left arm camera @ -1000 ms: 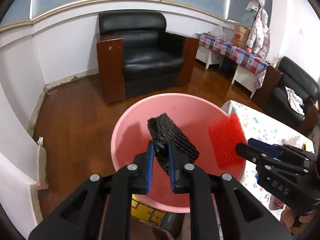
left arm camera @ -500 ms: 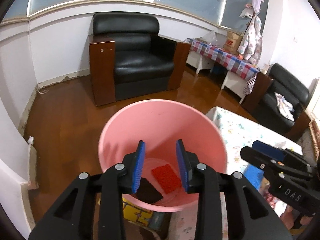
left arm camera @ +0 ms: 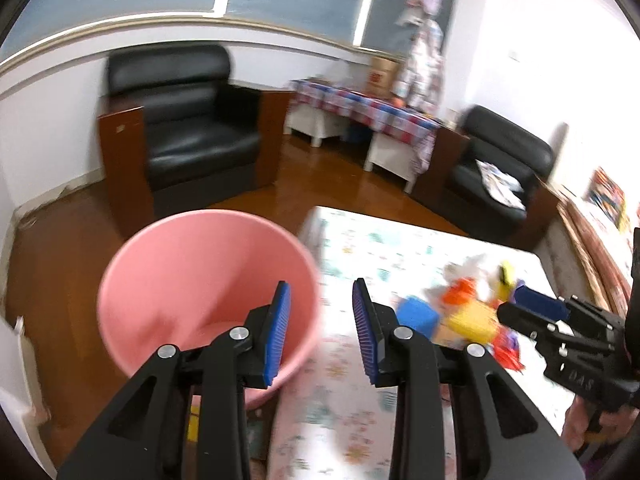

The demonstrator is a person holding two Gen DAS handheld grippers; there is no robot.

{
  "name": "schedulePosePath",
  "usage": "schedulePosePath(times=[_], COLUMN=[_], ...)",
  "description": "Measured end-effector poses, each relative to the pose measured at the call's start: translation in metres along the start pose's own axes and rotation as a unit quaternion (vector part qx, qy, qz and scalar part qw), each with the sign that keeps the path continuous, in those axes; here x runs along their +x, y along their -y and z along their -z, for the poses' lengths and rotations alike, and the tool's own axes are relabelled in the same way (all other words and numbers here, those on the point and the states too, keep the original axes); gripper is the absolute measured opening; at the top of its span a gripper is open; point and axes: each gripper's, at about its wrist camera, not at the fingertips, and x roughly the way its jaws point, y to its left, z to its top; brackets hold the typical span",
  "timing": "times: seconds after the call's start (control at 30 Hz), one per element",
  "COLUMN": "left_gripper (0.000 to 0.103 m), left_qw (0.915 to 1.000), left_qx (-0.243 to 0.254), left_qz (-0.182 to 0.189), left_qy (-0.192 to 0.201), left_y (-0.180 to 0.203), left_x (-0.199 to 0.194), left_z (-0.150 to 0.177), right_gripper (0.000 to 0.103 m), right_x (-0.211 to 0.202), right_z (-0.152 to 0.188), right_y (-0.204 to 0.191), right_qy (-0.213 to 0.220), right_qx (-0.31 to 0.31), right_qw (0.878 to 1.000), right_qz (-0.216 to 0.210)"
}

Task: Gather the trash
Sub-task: 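Grasp the blue sponge with the left gripper while the right grasps the purple cloth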

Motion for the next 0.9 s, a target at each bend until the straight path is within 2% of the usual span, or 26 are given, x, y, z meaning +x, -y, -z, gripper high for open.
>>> schedulePosePath(times=[0.13,0.23,0.37,0.5,0.57,0.67,0.9], left_gripper=[0.032,0.032,0.032,0.032,0.032,0.032,0.032], left_qw=[0.9980,0.9936,0.9875,0.9839,0.9826,0.9825,0.9794], left_qx=[0.045,0.078,0.106,0.123,0.130,0.155,0.153], left_qz=[0.042,0.073,0.100,0.112,0.110,0.066,0.035], left_qy=[-0.016,-0.036,-0.059,-0.067,-0.073,-0.078,-0.127], left_y=[0.033,0.057,0.079,0.091,0.093,0.092,0.077], left_x=[0.007,0.015,0.028,0.036,0.041,0.054,0.100], left_z=[0.006,0.014,0.021,0.021,0.020,0.027,0.038], right_gripper=[0.042,0.042,0.042,0.042,0.042,0.042,0.042], right_x=[-0.019,-0.025,-0.024,-0.020,-0.020,-0.014,-0.012], right_z=[0.023,0.037,0.046,0.045,0.046,0.046,0.051], right_y=[0.051,0.079,0.103,0.108,0.107,0.107,0.118], right_qy=[-0.008,-0.017,-0.028,-0.027,-0.027,-0.029,-0.031], right_qx=[0.044,0.073,0.112,0.119,0.120,0.128,0.143], right_qw=[0.998,0.995,0.991,0.991,0.991,0.990,0.988], right_qz=[0.048,0.067,0.064,0.060,0.059,0.058,0.056])
